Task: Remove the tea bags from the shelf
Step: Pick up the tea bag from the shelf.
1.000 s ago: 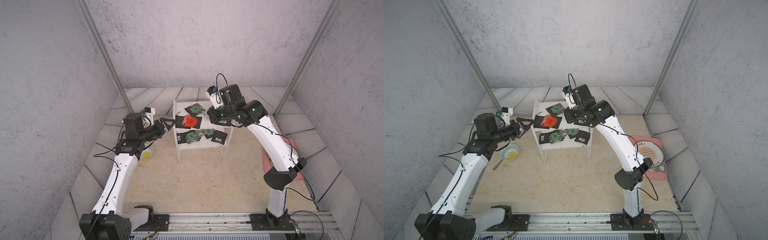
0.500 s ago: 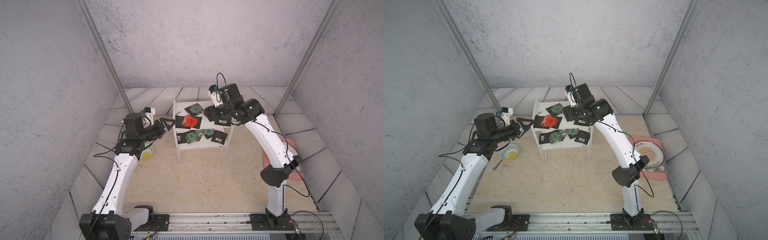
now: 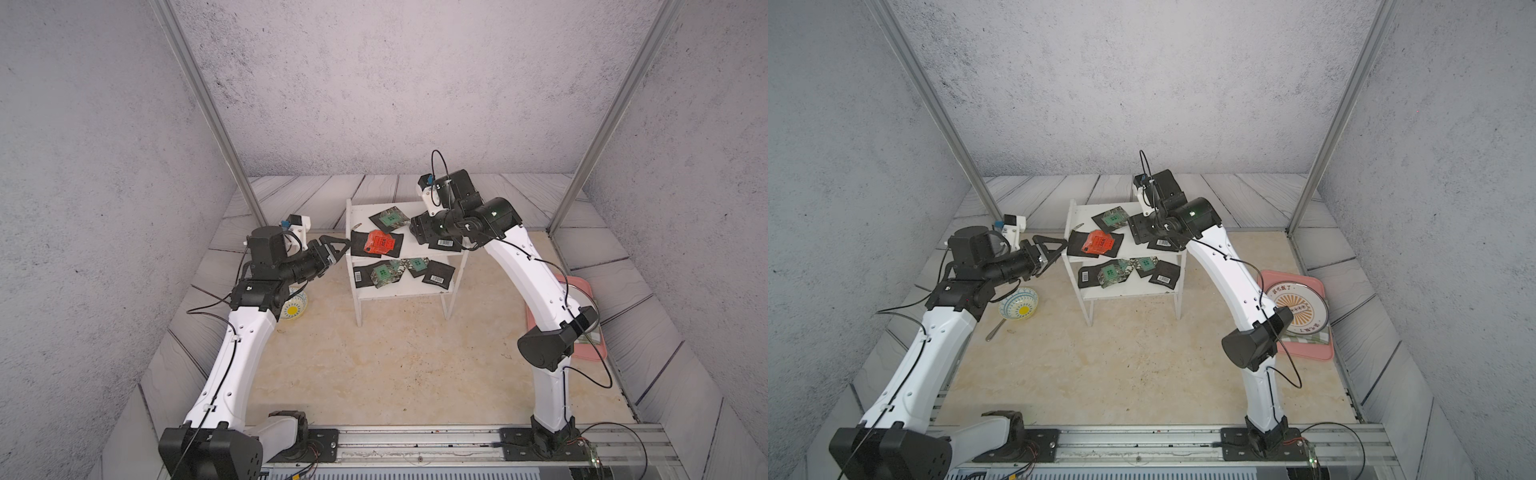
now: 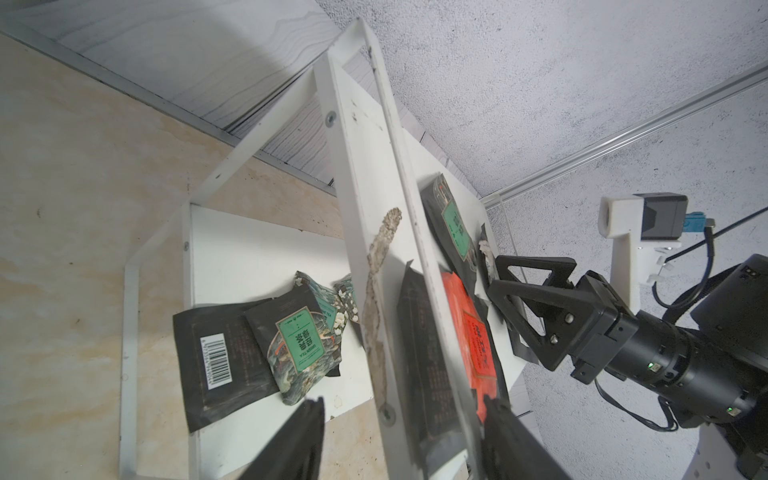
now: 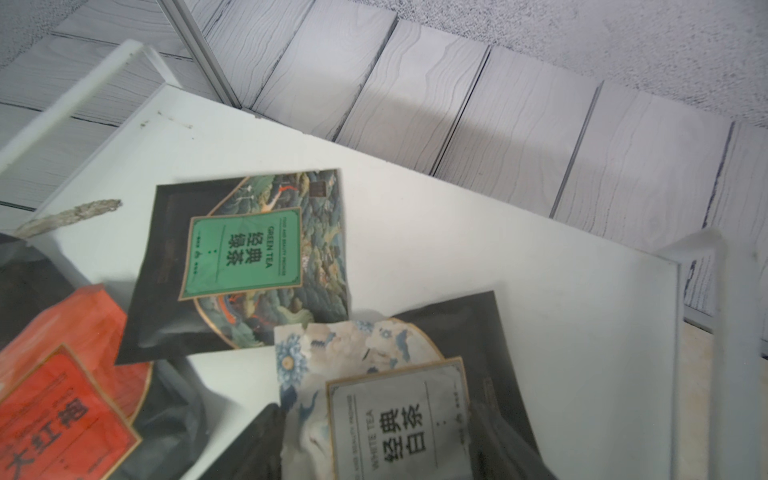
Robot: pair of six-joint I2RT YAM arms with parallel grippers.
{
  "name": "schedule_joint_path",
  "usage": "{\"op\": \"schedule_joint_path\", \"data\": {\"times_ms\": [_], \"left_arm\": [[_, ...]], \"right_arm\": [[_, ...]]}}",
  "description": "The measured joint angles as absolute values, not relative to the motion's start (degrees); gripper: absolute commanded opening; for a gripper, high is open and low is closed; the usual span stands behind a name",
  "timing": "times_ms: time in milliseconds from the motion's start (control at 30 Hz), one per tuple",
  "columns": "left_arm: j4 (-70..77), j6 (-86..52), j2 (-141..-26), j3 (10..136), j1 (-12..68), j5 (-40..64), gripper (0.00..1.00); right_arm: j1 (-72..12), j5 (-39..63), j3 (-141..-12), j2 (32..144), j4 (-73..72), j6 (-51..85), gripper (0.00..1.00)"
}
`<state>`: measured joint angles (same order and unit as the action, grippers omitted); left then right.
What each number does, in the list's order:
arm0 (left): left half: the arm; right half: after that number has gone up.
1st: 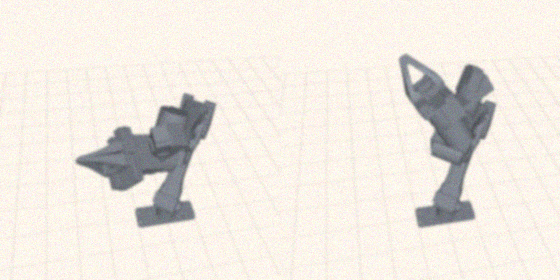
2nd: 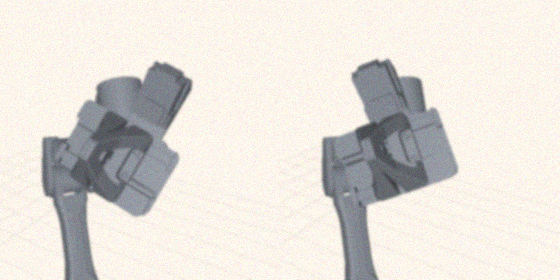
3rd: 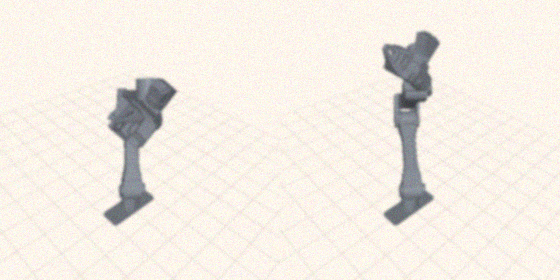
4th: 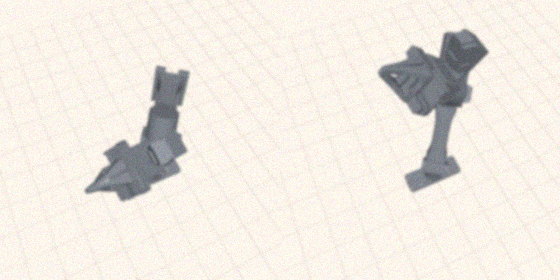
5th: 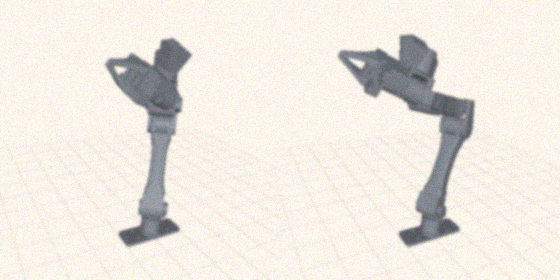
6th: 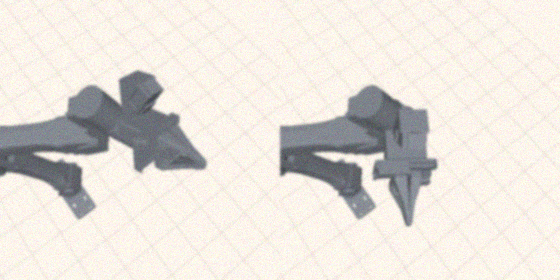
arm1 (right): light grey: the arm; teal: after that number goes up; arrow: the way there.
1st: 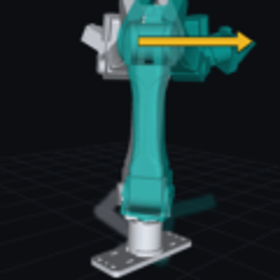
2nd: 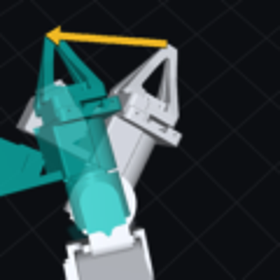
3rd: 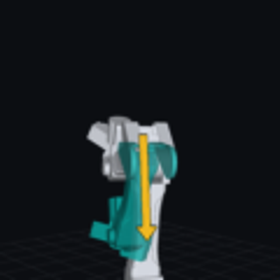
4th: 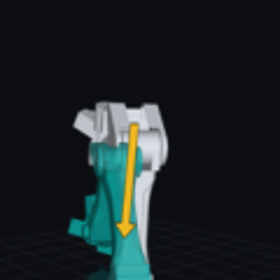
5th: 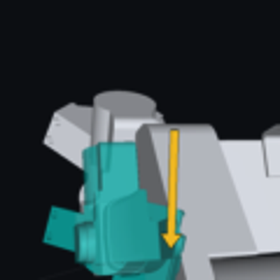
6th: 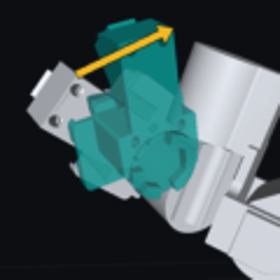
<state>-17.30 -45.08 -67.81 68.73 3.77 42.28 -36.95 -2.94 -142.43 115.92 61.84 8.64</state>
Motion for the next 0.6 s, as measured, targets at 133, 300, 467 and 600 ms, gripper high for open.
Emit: {"op": "schedule_joint_path", "data": {"times_ms": [133, 300, 467, 600], "left_arm": [[-17.0, -45.1, -67.8, 68.5, 3.8, 42.3, 0.64], [-16.4, -45.1, -67.8, 68.2, 3.8, 42.4, 0.63], [-16.1, -45.1, -67.8, 68.1, 3.8, 42.5, 0.63], [-16.1, -45.1, -67.8, 68.1, 3.8, 42.5, 0.63]], "right_arm": [[-36.9, -3.6, -140.5, 115.8, 58.8, 8.3, 0.60], [-37.0, -3.6, -138.9, 115.2, 56.9, 8.3, 0.48], [-37.0, -3.6, -138.9, 115.2, 56.8, 8.4, 0.37], [-37.0, -3.5, -139.5, 115.2, 57.5, 8.2, 0.28]]}}
